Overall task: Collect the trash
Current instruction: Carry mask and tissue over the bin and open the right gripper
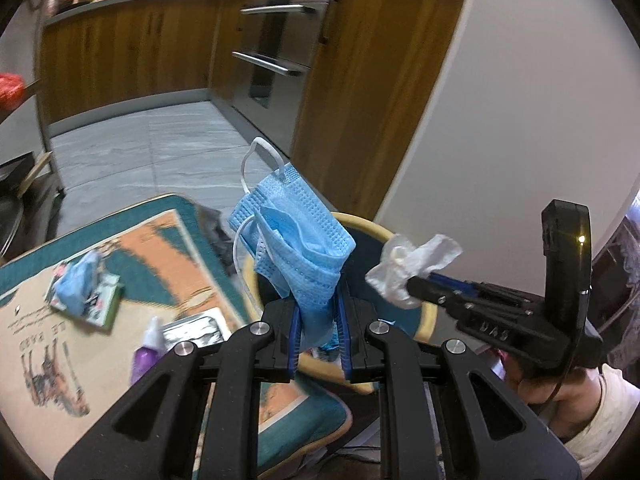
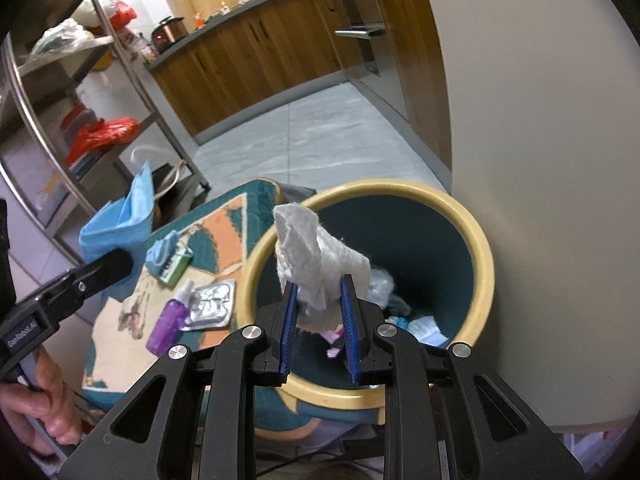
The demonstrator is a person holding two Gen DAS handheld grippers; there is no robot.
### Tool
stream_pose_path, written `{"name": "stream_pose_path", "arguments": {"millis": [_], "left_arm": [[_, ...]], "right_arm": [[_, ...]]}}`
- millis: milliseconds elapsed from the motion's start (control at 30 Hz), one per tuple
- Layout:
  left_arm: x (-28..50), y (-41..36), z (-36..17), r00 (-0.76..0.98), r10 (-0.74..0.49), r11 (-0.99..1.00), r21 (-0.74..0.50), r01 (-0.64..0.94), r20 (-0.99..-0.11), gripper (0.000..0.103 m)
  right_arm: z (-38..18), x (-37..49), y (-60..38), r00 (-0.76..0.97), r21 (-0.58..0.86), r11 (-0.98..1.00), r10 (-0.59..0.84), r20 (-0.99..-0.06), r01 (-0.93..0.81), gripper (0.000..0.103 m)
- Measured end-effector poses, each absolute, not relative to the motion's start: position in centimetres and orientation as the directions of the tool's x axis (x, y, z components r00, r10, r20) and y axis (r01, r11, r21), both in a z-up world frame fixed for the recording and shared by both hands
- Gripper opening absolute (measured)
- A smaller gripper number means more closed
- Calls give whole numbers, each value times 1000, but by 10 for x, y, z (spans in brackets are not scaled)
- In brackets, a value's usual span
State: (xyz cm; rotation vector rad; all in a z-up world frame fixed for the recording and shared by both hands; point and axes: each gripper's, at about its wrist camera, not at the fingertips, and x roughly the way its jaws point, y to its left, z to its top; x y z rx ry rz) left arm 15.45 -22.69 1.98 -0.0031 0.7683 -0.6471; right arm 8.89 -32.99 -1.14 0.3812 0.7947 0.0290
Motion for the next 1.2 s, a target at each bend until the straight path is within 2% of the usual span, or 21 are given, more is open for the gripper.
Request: {"name": "stream_pose_path", "arguments": {"millis": [233, 533, 800, 933, 1000, 1067, 1200], "left_arm": [[166, -264, 6, 484, -563, 771, -215, 600, -670, 15], [179, -299, -30, 398, -533, 746, -194, 637, -746, 15], [180, -303, -47, 362, -511, 746, -193, 637, -780, 18], [177, -300, -46, 359, -511, 747, -197, 635, -781, 30], [175, -299, -44, 361, -513, 747, -198, 634, -779, 35], [173, -296, -42, 367, -511, 750, -195, 632, -777, 46], [168, -291, -35, 380, -514, 751, -189, 633, -769, 58]], "right_arm": [[-21, 90, -338, 681, 332, 930, 142, -718, 156, 23], [-29, 94, -339, 656, 319, 931, 130, -743, 177, 23], [-32, 107, -335, 632, 319, 929, 135, -763, 187, 25], [-35, 111, -334, 623, 318, 929, 138, -770, 187, 28], [-36, 111, -333, 621, 320, 928, 140, -771, 188, 31], [-36, 110, -333, 621, 321, 927, 137, -772, 194, 39], [-37, 107, -338, 627, 335, 920, 140, -766, 204, 45]]}}
